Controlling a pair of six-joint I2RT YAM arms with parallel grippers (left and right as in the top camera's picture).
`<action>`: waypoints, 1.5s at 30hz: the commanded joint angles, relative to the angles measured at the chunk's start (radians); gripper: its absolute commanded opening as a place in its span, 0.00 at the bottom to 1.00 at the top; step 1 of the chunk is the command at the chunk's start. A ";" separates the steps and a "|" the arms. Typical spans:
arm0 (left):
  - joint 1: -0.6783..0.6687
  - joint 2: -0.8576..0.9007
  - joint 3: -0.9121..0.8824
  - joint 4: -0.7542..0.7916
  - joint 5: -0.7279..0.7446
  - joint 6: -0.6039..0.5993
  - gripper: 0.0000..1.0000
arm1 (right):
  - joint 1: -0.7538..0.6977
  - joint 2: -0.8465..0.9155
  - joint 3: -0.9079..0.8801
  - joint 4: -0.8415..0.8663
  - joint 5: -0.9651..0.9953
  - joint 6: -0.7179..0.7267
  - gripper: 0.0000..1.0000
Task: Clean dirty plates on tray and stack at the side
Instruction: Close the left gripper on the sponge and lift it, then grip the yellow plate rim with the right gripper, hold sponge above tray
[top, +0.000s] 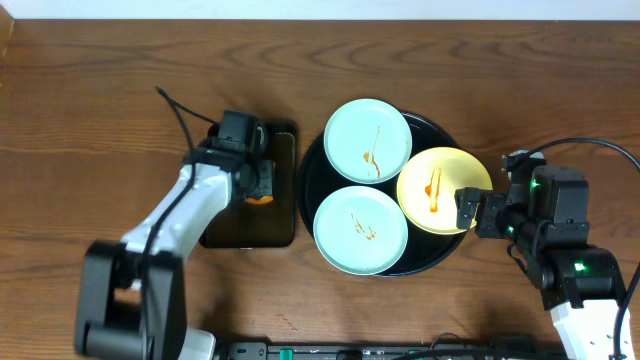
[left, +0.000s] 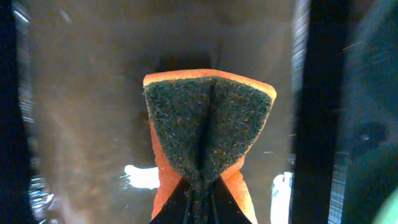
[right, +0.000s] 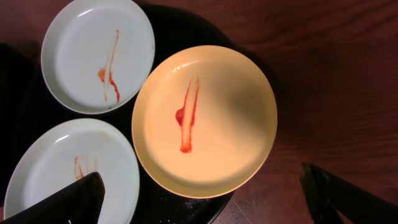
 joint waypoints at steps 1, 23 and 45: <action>-0.003 -0.108 0.010 -0.008 -0.020 -0.002 0.07 | 0.011 0.002 0.025 -0.002 0.013 -0.005 0.99; -0.003 -0.346 0.010 -0.018 -0.019 -0.017 0.07 | -0.205 0.468 0.023 0.116 -0.125 -0.061 0.74; -0.003 -0.389 0.010 0.170 -0.019 -0.024 0.08 | -0.205 0.644 0.023 0.236 -0.136 -0.064 0.06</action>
